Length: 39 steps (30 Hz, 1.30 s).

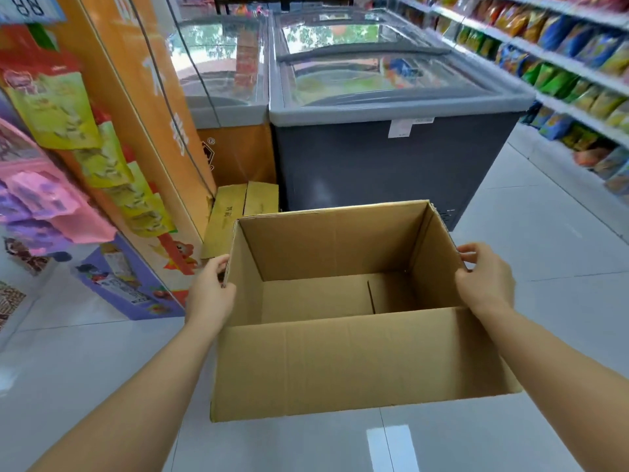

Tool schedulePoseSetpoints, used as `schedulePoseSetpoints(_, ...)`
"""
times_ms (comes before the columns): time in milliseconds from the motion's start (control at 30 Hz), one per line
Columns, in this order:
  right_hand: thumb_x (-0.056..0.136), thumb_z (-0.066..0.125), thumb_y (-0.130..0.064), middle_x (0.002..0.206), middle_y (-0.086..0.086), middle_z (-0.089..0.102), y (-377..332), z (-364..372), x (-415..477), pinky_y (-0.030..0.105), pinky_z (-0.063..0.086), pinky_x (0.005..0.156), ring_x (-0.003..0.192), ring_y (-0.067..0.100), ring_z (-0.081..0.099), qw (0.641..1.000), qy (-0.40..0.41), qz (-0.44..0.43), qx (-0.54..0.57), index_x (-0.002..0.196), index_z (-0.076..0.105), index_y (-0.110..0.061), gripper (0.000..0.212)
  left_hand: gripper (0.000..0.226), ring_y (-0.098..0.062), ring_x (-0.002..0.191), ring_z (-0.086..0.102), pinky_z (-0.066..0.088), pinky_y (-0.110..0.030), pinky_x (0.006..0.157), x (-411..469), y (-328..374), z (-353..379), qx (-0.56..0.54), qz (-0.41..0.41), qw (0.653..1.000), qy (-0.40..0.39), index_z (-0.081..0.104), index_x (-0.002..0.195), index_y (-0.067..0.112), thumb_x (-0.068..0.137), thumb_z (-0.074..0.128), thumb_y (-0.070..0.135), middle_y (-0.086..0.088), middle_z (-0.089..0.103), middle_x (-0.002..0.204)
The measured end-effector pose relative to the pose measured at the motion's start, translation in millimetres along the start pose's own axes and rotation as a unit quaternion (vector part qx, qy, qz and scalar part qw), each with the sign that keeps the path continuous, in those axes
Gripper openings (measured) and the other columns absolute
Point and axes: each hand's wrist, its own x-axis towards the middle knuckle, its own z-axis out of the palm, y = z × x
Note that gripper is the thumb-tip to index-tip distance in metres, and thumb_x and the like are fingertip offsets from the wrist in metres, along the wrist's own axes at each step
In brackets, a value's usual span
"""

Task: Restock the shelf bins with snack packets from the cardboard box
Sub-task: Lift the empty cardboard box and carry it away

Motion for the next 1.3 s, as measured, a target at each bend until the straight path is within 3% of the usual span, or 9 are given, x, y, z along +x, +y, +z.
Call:
schedulePoseSetpoints(233, 0.091, 0.052, 0.0, 0.121, 0.01, 0.063, -1.9, 32.0, 122.6, 0.026, 0.039, 0.075, 0.101, 0.028, 0.059, 0.999, -0.019, -0.024, -0.015, 0.118, 0.057, -0.013, 0.03, 0.052, -0.019, 0.088, 0.062, 0.05, -0.033, 0.068, 80.9, 29.8, 72.1, -0.015, -0.025, 1.0, -0.001, 0.051, 0.133, 0.023, 0.088, 0.051, -0.003, -0.002, 0.059, 0.13)
schedulePoseSetpoints(367, 0.091, 0.051, 0.0, 0.117, 0.007, 0.065, -7.4, 61.0, 219.5, 0.025, 0.04, 0.07, 0.086, 0.021, 0.055, 0.995, -0.053, -0.07, -0.042, 0.118, 0.057, -0.015, 0.031, 0.053, -0.025, 0.106, 0.059, 0.046, -0.031, 0.077, 123.0, 52.2, 124.3, -0.017, -0.075, 0.997, 0.021, 0.051, 0.133, 0.02, 0.087, 0.05, -0.005, -0.004, 0.06, 0.129)
schedulePoseSetpoints(500, 0.09, 0.05, 0.0, 0.112, 0.009, 0.067, -23.2, 88.2, 309.9, 0.026, 0.039, 0.075, 0.096, 0.027, 0.059, 0.984, -0.109, -0.123, -0.074, 0.115, 0.059, -0.013, 0.03, 0.053, -0.027, 0.119, 0.053, 0.044, -0.034, 0.09, 151.9, 72.5, 173.6, -0.004, -0.148, 0.988, 0.051, 0.052, 0.134, 0.015, 0.086, 0.05, -0.008, -0.01, 0.057, 0.133)
schedulePoseSetpoints(700, 0.09, 0.05, 0.0, 0.112, 0.007, 0.067, -49.1, 146.6, 404.8, 0.04, 0.05, 0.083, 0.096, 0.028, 0.061, 0.961, -0.178, -0.178, -0.117, 0.116, 0.058, -0.018, 0.032, 0.046, -0.028, 0.104, 0.056, 0.041, -0.031, 0.071, 189.5, 79.3, 222.4, 0.019, -0.241, 0.968, 0.06, 0.056, 0.129, 0.017, 0.088, 0.05, -0.004, -0.009, 0.055, 0.13)
schedulePoseSetpoints(900, 0.09, 0.049, 0.003, 0.117, 0.011, 0.064, -70.0, 217.3, 452.7, 0.045, 0.053, 0.088, 0.101, 0.031, 0.061, 0.937, -0.235, -0.217, -0.143, 0.121, 0.057, -0.015, 0.037, 0.041, -0.024, 0.103, 0.054, 0.041, -0.028, 0.078, 222.5, 49.1, 256.1, 0.028, -0.299, 0.954, 0.016, 0.063, 0.118, 0.019, 0.085, 0.054, -0.005, -0.008, 0.052, 0.127)
schedulePoseSetpoints(1033, 0.09, 0.047, 0.003, 0.117, 0.012, 0.063, -77.9, 255.3, 479.1, 0.046, 0.053, 0.087, 0.101, 0.033, 0.06, 0.916, -0.272, -0.243, -0.168, 0.12, 0.058, -0.017, 0.037, 0.044, -0.025, 0.094, 0.059, 0.051, -0.036, 0.083, 218.9, 38.1, 279.7, 0.014, -0.356, 0.934, 0.009, 0.062, 0.118, 0.022, 0.085, 0.054, -0.005, -0.009, 0.049, 0.13)
schedulePoseSetpoints(1167, 0.09, 0.047, 0.003, 0.116, 0.012, 0.064, -85.5, 295.3, 510.9, 0.044, 0.054, 0.082, 0.096, 0.033, 0.061, 0.889, -0.316, -0.275, -0.184, 0.12, 0.058, -0.017, 0.037, 0.046, -0.027, 0.091, 0.061, 0.054, -0.038, 0.082, 220.1, 43.9, 307.5, 0.001, -0.404, 0.914, 0.037, 0.062, 0.119, 0.021, 0.085, 0.052, -0.008, -0.006, 0.05, 0.132)
schedulePoseSetpoints(1300, 0.088, 0.047, 0.005, 0.117, 0.012, 0.063, -90.3, 337.0, 549.1, 0.047, 0.054, 0.081, 0.095, 0.033, 0.061, 0.853, -0.365, -0.312, -0.207, 0.117, 0.058, -0.019, 0.039, 0.049, -0.023, 0.096, 0.055, 0.045, -0.029, 0.078, 224.9, 61.4, 348.9, -0.01, -0.449, 0.889, 0.09, 0.062, 0.119, 0.02, 0.082, 0.048, -0.009, -0.006, 0.041, 0.133)
